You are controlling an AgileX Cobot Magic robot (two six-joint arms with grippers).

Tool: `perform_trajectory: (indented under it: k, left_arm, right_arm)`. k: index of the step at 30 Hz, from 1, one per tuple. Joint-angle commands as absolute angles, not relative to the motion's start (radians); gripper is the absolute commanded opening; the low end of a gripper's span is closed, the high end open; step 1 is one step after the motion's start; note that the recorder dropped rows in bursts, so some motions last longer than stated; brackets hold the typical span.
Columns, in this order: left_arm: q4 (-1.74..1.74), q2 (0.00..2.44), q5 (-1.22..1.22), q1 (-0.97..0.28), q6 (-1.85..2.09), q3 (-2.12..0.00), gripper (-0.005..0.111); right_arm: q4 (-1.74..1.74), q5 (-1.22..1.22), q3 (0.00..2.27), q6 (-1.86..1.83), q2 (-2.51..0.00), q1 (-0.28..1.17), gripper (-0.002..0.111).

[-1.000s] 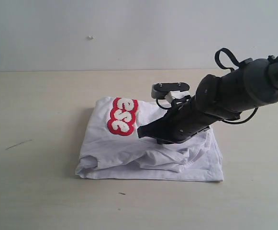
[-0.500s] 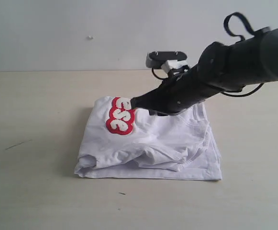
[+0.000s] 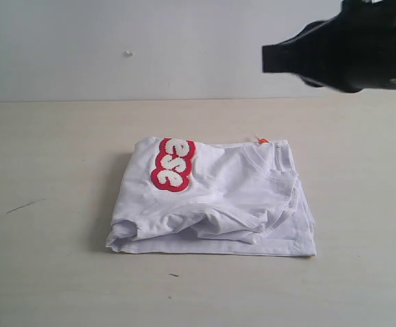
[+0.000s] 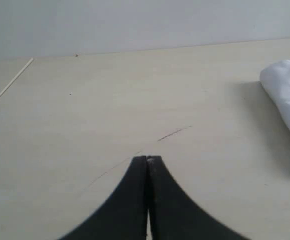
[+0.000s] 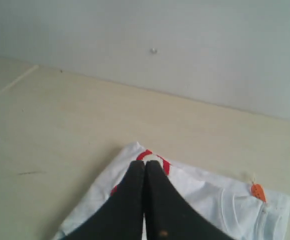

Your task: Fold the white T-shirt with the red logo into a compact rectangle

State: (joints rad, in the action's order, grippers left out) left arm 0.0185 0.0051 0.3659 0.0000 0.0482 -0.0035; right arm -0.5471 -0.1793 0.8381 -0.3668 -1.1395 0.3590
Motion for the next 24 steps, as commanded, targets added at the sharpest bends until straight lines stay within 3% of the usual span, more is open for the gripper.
perform_trajectory:
  k: [1, 14, 24]
  left_arm:
    - [0.013, 0.0, 0.359, 0.0, 0.049, 0.0, 0.0]
    - [0.013, 0.0, 0.359, 0.0, 0.049, 0.0, 0.0]
    - [0.013, 0.0, 0.359, 0.0, 0.049, 0.0, 0.0]
  right_arm:
    - [-0.538, -0.227, 0.81, -0.399, -0.95, 0.36, 0.0]
    - [-0.511, -0.403, 0.805, -0.399, -0.43, 0.36, 0.0]
    - [-0.522, -0.532, 0.805, -0.392, -0.194, 0.36, 0.0]
